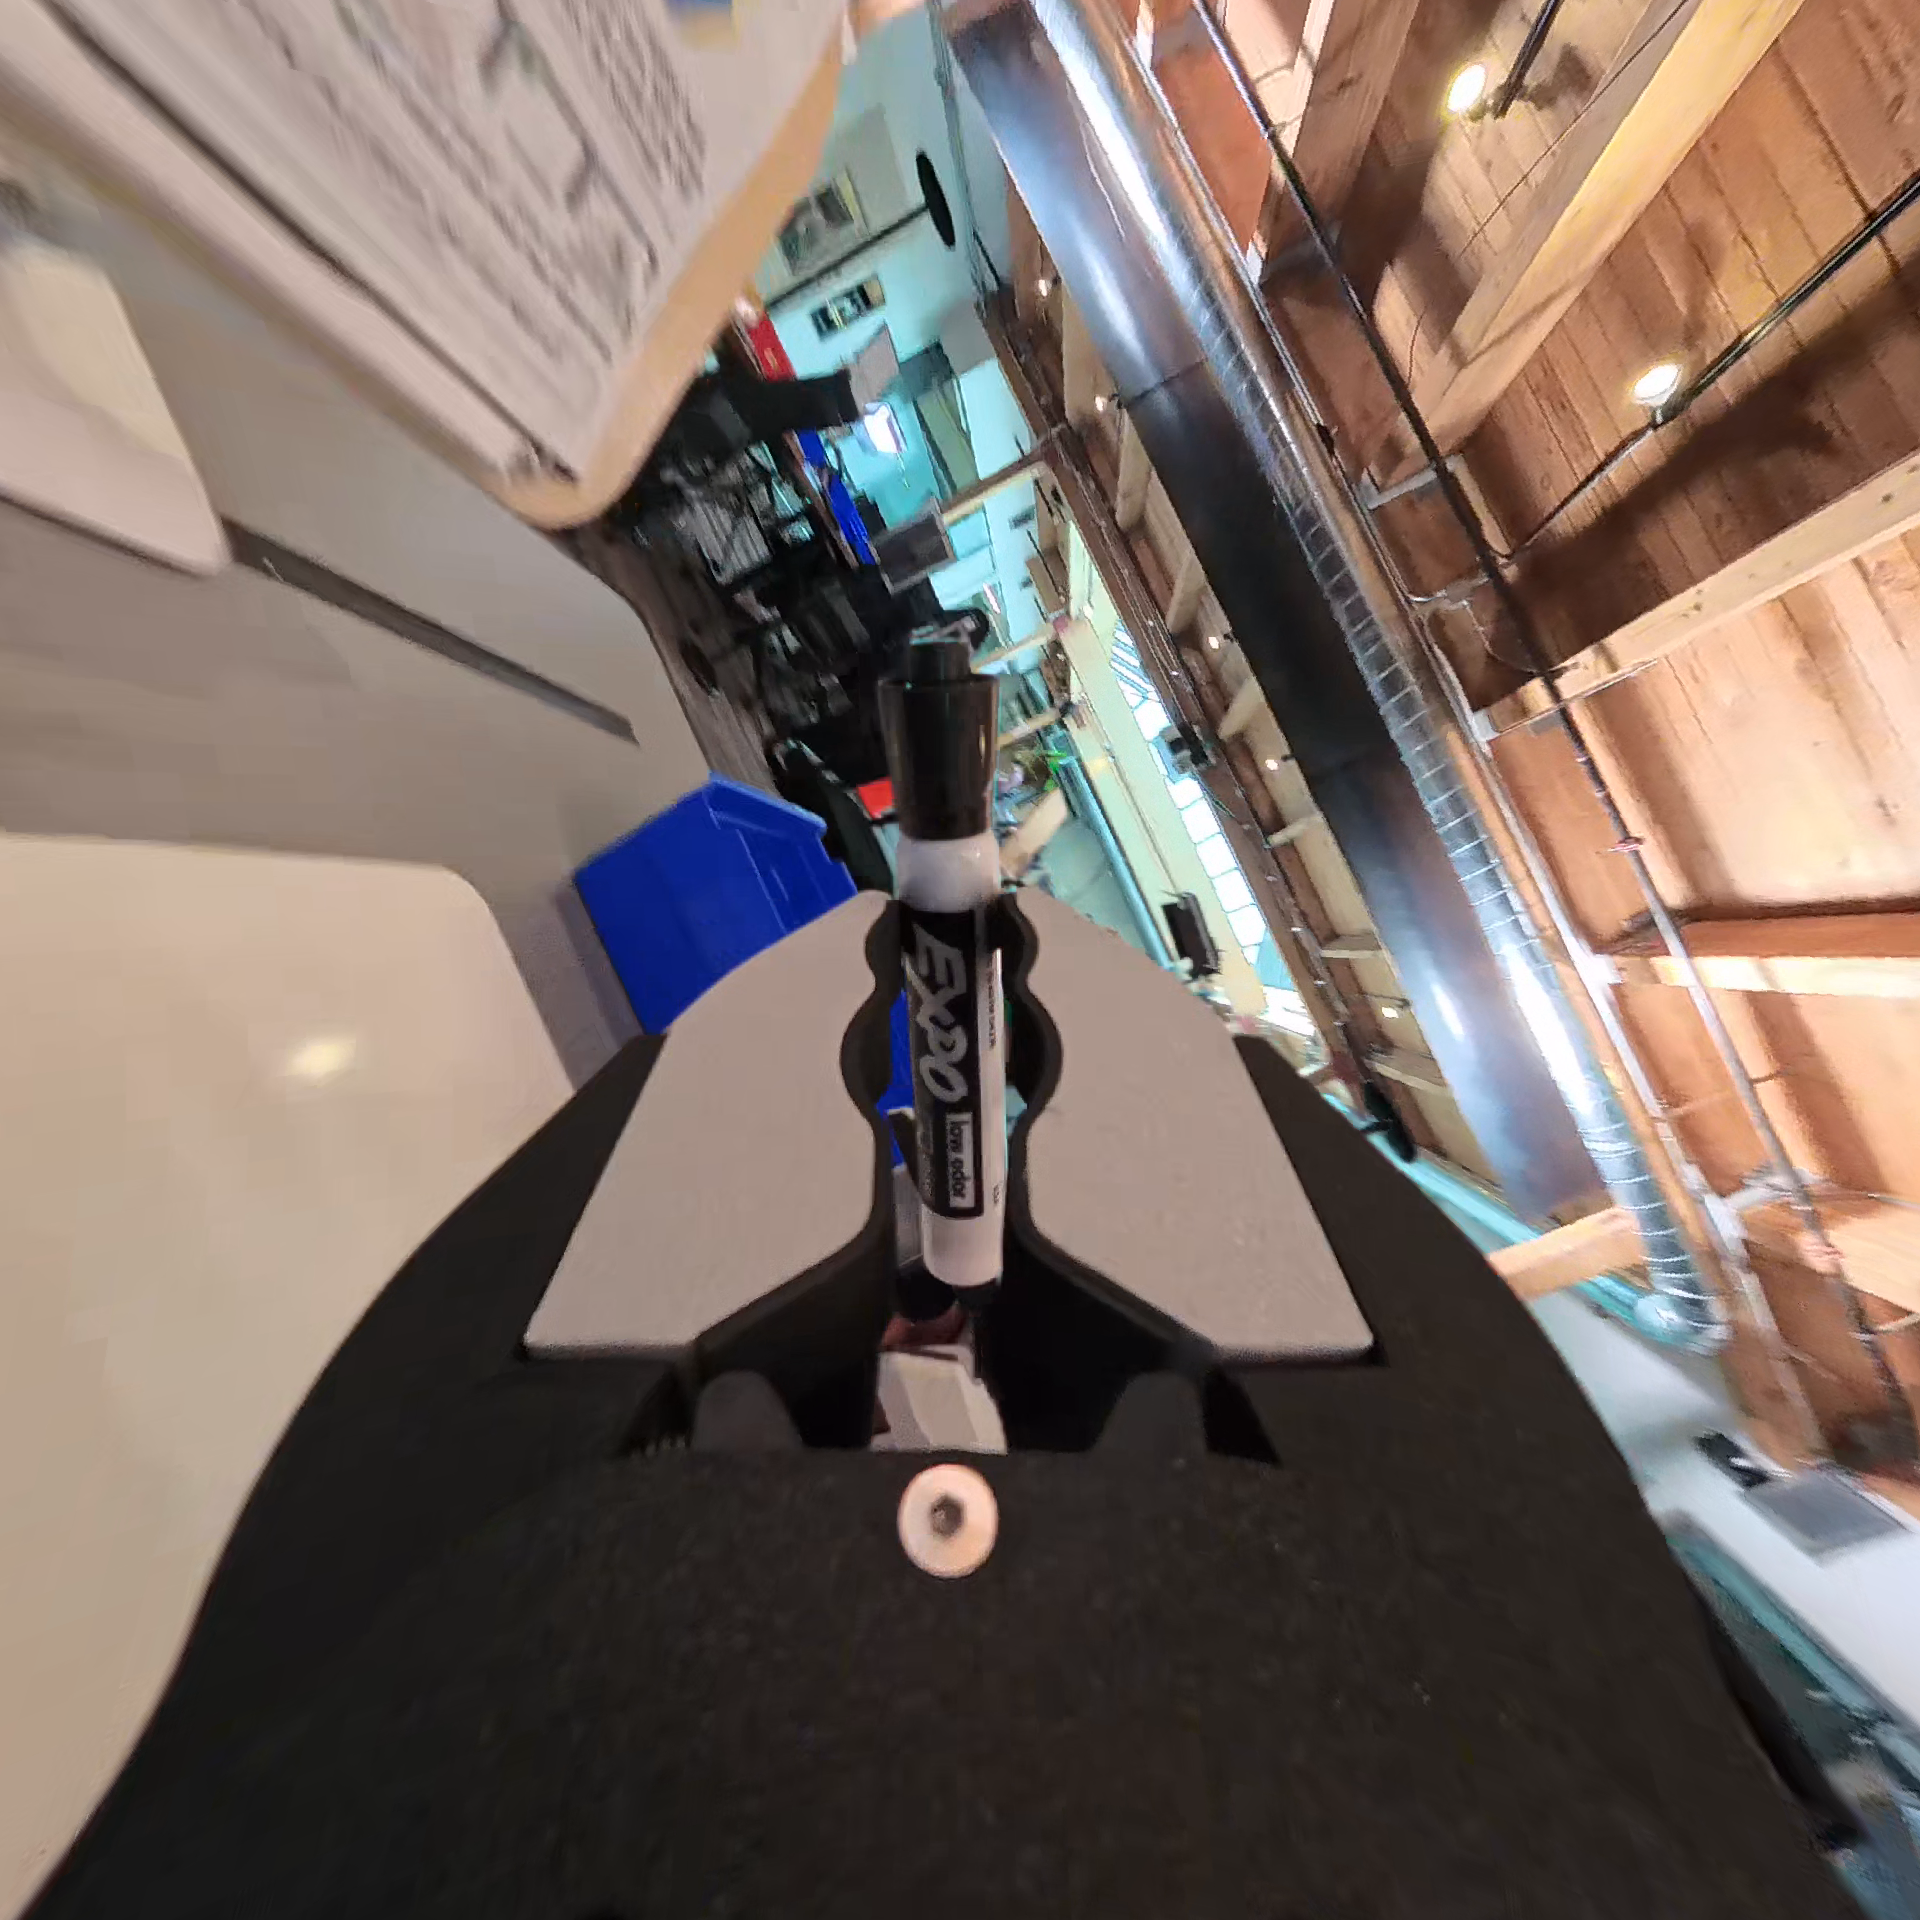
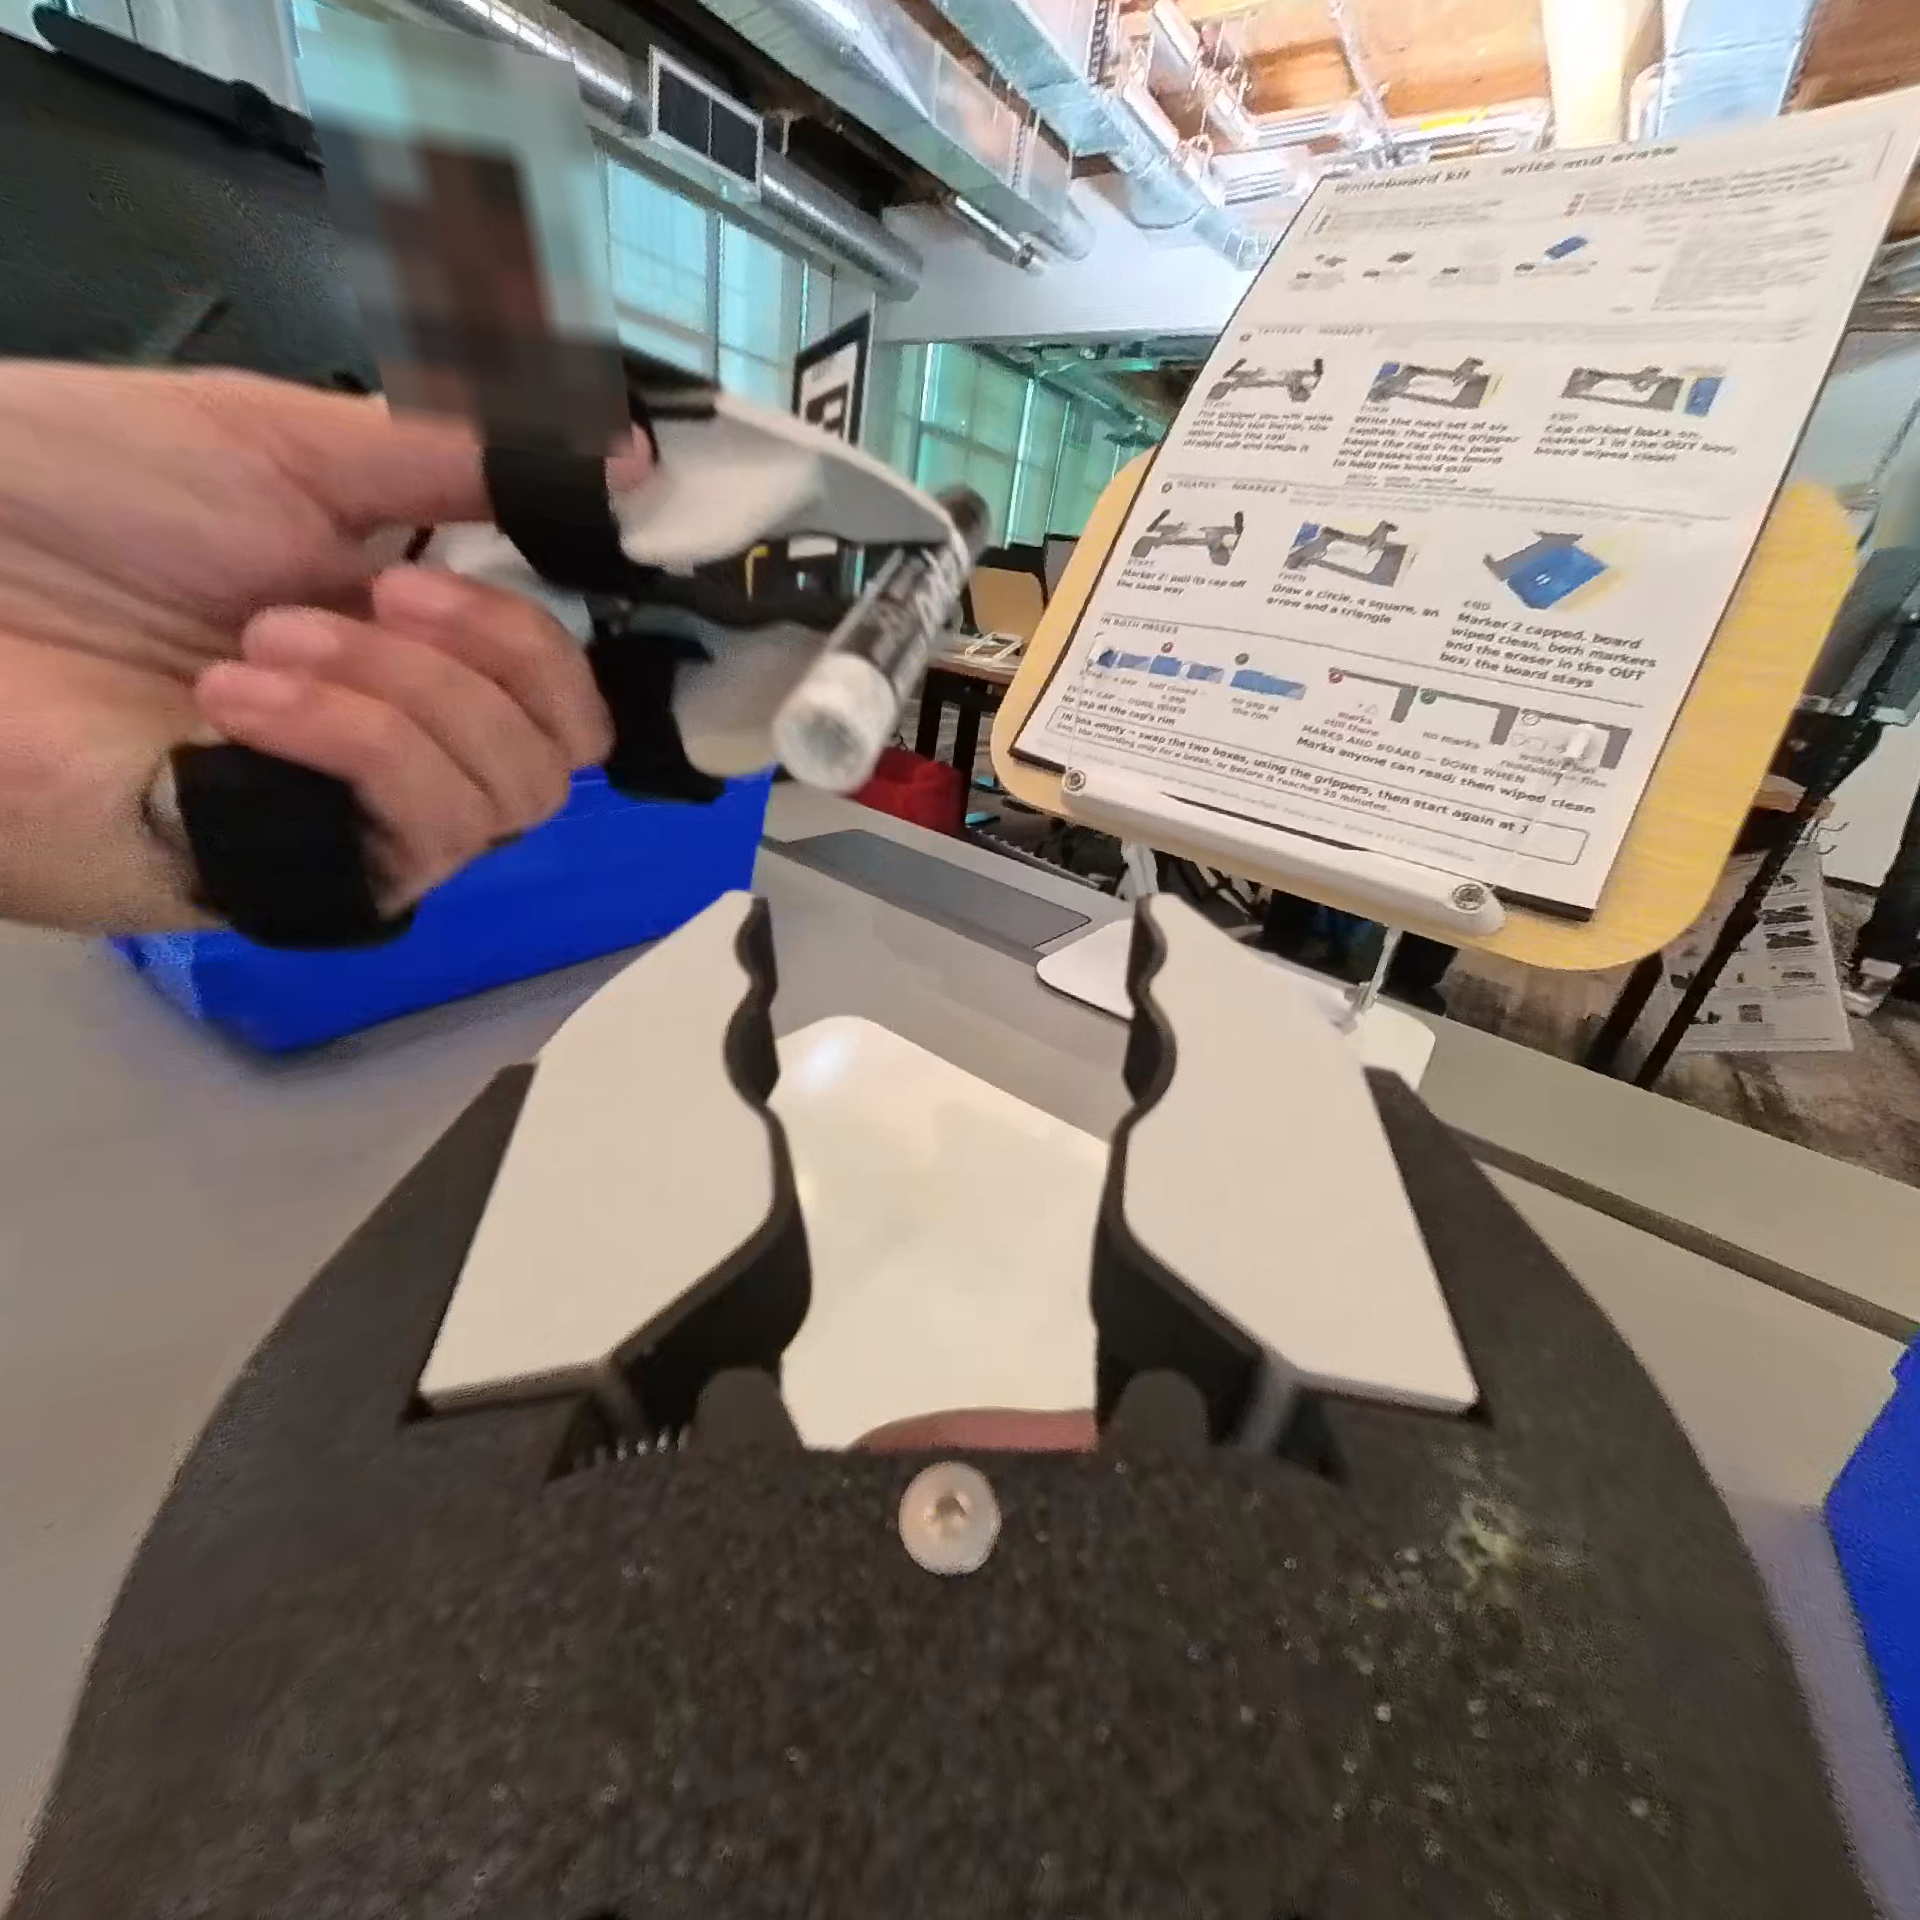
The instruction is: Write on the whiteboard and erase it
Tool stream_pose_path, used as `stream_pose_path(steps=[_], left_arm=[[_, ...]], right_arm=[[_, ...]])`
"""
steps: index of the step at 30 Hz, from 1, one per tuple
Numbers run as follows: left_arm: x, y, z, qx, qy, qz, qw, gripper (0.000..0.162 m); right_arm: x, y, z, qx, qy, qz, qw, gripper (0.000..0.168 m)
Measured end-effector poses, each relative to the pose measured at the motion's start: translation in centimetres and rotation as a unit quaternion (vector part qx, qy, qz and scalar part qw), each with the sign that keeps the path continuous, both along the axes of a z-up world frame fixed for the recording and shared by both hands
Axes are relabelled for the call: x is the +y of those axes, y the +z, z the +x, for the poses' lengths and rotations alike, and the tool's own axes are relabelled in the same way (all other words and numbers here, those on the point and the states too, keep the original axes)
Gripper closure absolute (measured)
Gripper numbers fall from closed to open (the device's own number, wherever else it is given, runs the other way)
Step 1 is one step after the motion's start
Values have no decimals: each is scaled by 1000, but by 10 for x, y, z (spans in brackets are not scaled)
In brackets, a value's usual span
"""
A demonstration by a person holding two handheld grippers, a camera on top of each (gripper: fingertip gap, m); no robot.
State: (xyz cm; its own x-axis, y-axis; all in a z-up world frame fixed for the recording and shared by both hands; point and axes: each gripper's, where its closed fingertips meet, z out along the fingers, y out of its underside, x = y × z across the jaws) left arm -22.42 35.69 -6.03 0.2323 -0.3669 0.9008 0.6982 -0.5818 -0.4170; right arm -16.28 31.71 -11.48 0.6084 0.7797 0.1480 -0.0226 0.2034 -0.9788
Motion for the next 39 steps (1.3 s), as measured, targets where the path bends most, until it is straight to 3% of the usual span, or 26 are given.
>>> stream_pose_path(steps=[6, 8, 14, 16, 22, 25, 31, 37, 39], left_arm=[[5, -36, 79, -33, -74, -49, 995, 145], [4, -40, 89, -32, -84, -51, 995, 146], [-7, -44, 105, -45, -121, -57, 990, 146], [-10, -45, 107, -40, -131, -55, 989, 146], [-16, -47, 108, -22, -148, -53, 987, 145], [-21, -47, 106, -51, -160, -66, 984, 146], [-27, -50, 100, -47, -157, -64, 984, 146], [-46, -44, 97, -23, -203, -4, 979, 145], [-56, -42, 93, -7, -238, 29, 971, 128]], right_arm=[[6, -2, 16, 0, -45, 20, 999, 123], [10, 0, 26, 8, -57, 21, 998, 133], [24, -5, 44, 1, -56, 6, 998, 133], [23, -3, 47, -5, -52, 23, 998, 146], [18, -6, 45, -12, -7, 13, 1000, 148], [16, -3, 46, 10, 15, 6, 1000, 141], [7, -8, 38, -9, 39, 11, 999, 149], [-8, -3, 36, 26, 146, -68, 987, 149], [-16, 0, 38, 49, 193, -113, 973, 149]])
